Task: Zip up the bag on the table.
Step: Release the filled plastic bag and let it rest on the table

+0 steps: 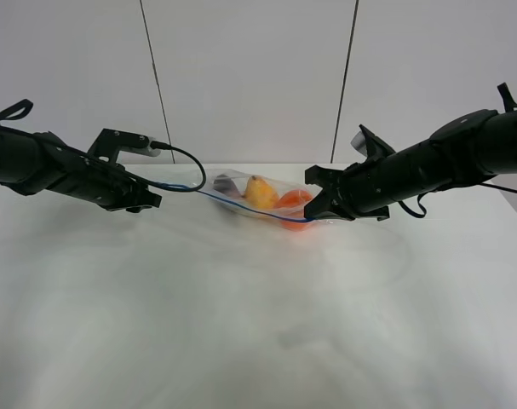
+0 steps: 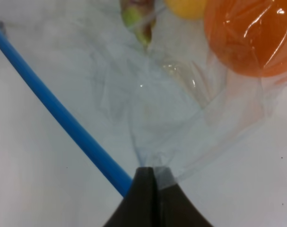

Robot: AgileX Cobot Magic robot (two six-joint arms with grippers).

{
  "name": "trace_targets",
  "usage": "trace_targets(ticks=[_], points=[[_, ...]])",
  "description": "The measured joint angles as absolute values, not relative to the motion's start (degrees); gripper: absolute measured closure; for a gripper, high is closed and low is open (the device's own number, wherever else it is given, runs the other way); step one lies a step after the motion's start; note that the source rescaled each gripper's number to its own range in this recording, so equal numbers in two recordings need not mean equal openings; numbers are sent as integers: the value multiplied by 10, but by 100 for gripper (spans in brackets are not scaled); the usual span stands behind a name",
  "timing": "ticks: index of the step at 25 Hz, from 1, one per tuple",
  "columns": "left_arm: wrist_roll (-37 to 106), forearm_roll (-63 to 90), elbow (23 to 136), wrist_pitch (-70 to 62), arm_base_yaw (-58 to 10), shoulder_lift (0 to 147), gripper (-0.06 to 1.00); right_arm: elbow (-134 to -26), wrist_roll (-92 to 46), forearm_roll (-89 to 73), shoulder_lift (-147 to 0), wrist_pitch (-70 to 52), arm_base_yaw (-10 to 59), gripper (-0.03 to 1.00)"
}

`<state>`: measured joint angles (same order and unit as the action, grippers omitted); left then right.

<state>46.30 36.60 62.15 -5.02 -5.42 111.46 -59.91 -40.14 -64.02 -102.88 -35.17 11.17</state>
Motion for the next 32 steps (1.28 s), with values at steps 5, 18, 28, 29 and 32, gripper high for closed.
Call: trace_targets(ticks=[5, 18, 28, 29, 32], points=[[442, 366, 621, -90, -19, 1115, 29, -599, -401, -639, -1029, -352, 112, 97], [423, 366, 621, -140, 25, 1087, 29, -599, -401, -632, -1029, -352, 112, 97], [388, 367, 630, -221, 92, 999, 29, -599, -401, -630, -1029, -349, 112, 97], [385, 369, 633, -234, 101, 994, 29, -599, -401, -630, -1029, -349, 112, 97], [374, 378, 640, -289, 124, 980, 29, -599, -401, -629, -1029, -349, 112, 97]])
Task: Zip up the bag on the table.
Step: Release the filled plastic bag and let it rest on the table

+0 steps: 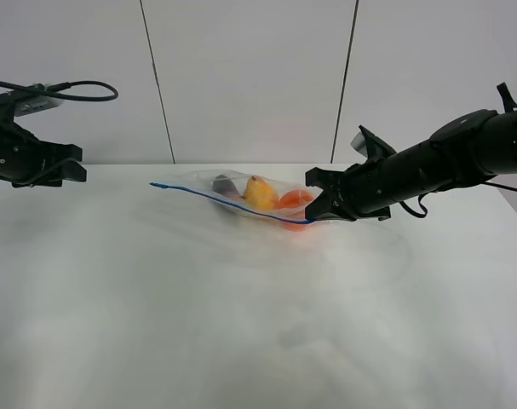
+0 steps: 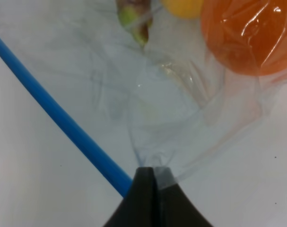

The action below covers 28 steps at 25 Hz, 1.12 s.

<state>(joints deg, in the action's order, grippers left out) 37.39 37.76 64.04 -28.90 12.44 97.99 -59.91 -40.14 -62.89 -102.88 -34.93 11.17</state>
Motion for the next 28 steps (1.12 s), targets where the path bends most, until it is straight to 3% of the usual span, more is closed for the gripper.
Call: trace_targets(ticks=[7, 28], points=[[384, 379, 642, -329, 164, 934, 29, -599, -401, -626, -1029, -350, 112, 97], [442, 380, 584, -281, 143, 728, 29, -599, -401, -624, -1029, -352, 112, 97]])
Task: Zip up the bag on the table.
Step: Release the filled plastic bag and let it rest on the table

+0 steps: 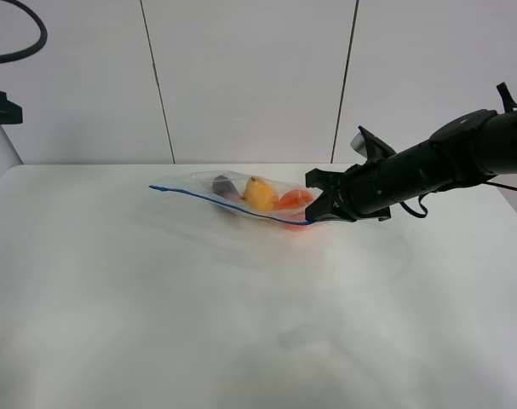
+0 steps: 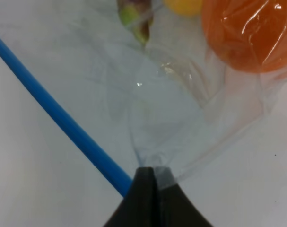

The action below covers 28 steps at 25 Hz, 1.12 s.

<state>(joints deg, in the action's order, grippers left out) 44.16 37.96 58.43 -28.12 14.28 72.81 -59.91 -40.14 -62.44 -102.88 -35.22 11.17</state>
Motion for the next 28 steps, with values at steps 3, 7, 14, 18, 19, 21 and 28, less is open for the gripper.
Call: trace_targets(ticks=[3, 7, 14, 18, 19, 21, 28], points=[[448, 374, 570, -277, 101, 689, 29, -599, -401, -623, -1029, -352, 112, 97], [450, 352, 543, -258, 63, 633, 29, -599, -401, -623, -1029, -359, 112, 97], [442, 348, 494, -235, 56, 514, 29, -599, -401, -623, -1029, -369, 112, 97], [389, 303, 467, -270, 56, 448, 29, -599, -401, -622, -1029, -372, 112, 97], [368, 284, 458, -276, 56, 428, 29, -599, -401, -622, -1029, -372, 112, 97], [329, 242, 442, -284, 56, 388, 29, -599, -401, -622, -1029, -374, 112, 97], [234, 143, 407, -365, 43, 280, 29, -599, -401, -621, -1029, -380, 112, 97]])
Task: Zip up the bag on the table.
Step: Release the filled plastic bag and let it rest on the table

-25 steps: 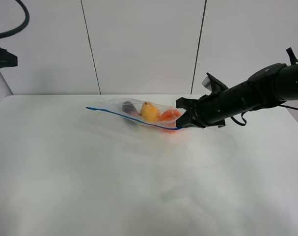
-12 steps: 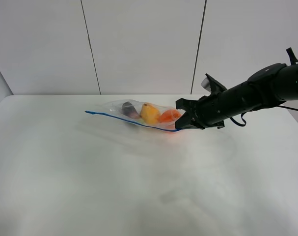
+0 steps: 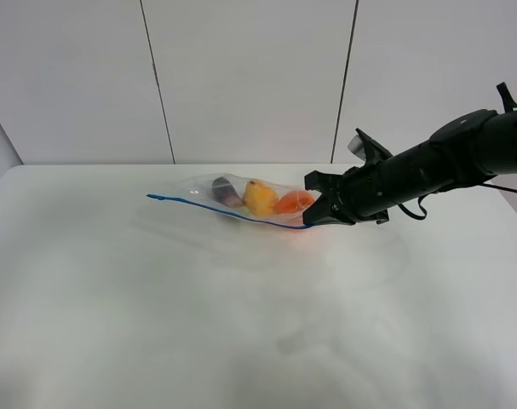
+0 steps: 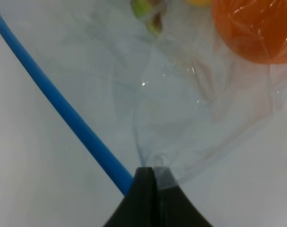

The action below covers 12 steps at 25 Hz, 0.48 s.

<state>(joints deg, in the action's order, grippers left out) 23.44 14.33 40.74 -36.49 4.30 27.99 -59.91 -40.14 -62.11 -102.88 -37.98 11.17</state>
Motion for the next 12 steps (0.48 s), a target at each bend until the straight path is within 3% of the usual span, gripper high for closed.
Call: trace_targets(ticks=[12], points=[[91, 28, 343, -510, 43, 109, 29, -599, -401, -610, -1029, -382, 112, 97]])
